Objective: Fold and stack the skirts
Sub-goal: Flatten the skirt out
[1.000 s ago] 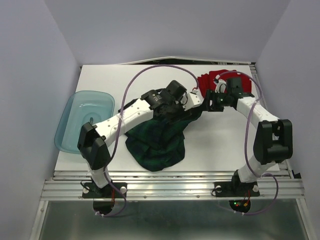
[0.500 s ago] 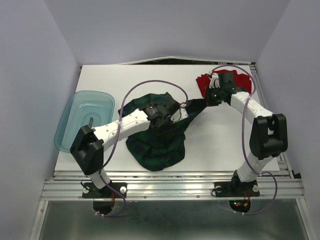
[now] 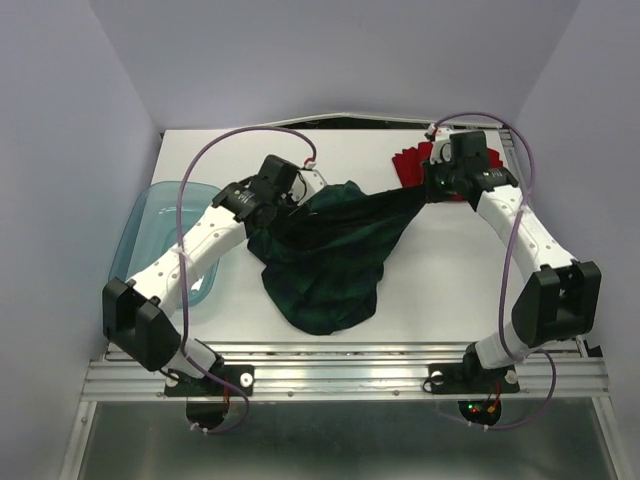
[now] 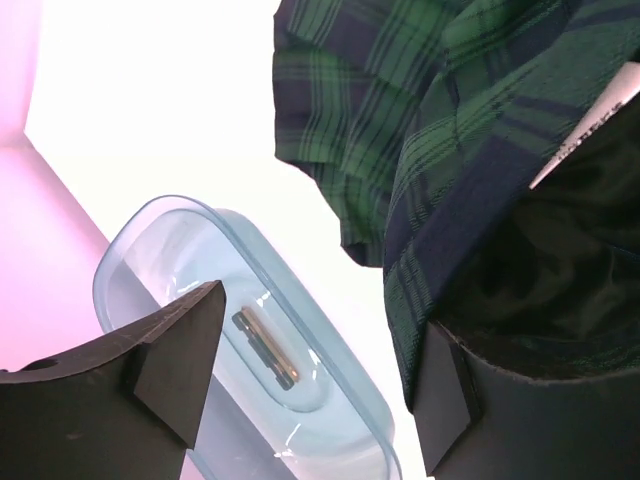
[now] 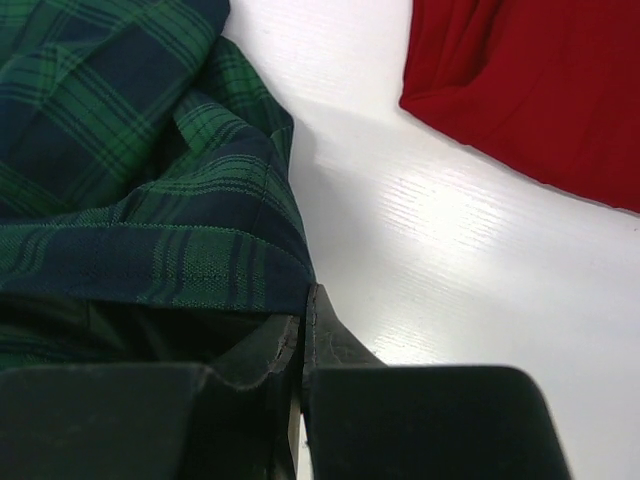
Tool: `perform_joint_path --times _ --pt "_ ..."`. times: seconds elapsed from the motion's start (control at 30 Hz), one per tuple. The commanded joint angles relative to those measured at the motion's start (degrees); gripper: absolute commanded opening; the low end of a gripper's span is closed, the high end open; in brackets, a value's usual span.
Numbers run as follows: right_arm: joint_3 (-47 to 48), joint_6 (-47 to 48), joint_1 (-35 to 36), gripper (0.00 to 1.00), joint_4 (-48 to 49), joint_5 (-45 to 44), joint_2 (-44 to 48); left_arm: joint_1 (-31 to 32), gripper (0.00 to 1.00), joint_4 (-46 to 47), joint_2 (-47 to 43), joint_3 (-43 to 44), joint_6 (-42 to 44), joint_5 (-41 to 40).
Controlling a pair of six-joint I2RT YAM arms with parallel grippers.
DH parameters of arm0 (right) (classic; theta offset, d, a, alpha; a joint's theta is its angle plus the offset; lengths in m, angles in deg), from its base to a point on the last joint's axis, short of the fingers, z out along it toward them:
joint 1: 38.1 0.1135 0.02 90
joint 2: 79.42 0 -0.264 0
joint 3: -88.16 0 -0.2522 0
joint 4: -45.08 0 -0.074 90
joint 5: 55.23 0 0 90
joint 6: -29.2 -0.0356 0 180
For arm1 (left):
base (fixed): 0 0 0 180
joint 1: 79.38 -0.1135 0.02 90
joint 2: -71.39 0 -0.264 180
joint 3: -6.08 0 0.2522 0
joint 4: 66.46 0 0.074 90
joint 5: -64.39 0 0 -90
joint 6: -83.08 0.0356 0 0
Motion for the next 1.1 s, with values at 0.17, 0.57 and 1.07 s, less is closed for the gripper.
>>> perform_joint_path --times 0.17,0.57,1.07 --pt "1.0 8.4 -0.7 0.01 -5.1 -12.3 4.3 -6.8 0.82 -10.6 -5.3 4.5 10.6 10.9" --pt "5.1 13.1 -1.8 0.01 -11.0 -11.3 9.3 -13.7 0.0 -8.6 -10.7 8.9 8.3 18.6" --pt "40.6 14.2 -1.9 0.01 -5.3 -19.0 -8.5 -20.2 0.0 14.9 3.0 31.1 -2.0 9.3"
